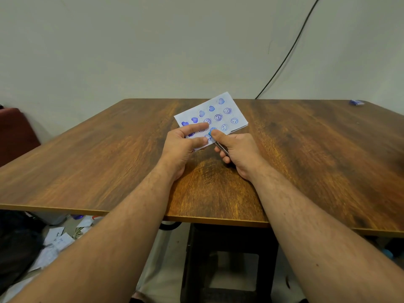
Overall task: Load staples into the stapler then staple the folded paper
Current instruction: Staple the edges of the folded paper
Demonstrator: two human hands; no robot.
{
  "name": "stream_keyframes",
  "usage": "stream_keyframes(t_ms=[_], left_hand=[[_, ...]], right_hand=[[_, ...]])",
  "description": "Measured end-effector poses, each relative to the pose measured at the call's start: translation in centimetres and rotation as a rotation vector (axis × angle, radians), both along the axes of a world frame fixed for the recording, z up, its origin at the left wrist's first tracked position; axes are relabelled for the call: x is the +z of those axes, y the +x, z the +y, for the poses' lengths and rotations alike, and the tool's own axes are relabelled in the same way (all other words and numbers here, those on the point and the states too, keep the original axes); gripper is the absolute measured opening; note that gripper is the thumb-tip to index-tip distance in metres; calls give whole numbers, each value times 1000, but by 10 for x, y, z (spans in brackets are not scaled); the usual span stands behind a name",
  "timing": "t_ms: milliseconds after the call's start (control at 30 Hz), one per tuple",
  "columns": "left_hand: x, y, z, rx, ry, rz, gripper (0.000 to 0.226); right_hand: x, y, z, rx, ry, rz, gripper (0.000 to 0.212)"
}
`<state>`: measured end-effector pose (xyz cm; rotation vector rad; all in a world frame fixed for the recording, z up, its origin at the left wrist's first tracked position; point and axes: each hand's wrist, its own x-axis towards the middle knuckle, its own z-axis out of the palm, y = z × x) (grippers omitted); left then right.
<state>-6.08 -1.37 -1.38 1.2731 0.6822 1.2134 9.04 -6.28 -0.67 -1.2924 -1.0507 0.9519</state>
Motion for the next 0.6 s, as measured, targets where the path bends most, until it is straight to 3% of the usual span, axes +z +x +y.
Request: stream_keyframes(t_ms=[600], left_hand=[[5, 0, -8, 14, -29, -65, 44]], right_hand=[[1, -2, 1, -14, 13, 67, 33]])
